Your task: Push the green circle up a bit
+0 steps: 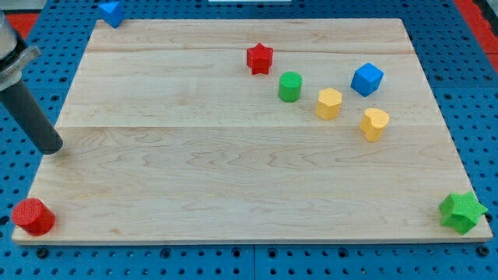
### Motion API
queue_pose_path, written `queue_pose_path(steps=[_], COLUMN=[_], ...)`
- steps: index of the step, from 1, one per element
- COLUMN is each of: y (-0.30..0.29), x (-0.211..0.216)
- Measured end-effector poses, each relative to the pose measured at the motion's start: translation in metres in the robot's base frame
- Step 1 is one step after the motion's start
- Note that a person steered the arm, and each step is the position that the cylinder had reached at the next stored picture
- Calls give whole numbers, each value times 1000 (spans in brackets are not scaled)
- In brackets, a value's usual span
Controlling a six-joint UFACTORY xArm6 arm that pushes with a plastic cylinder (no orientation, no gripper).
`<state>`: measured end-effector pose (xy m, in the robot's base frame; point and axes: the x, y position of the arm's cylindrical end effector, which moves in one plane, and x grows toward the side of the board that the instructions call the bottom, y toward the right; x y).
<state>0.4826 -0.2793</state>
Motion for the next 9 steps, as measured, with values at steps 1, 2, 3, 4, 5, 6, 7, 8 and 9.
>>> queue_pose_path(steps=[1,2,3,4,5,6,7,8,9], y=[56,98,125,164,239,287,294,316,351], x=[0,0,0,-9,-16,-44,-62,-66,-79])
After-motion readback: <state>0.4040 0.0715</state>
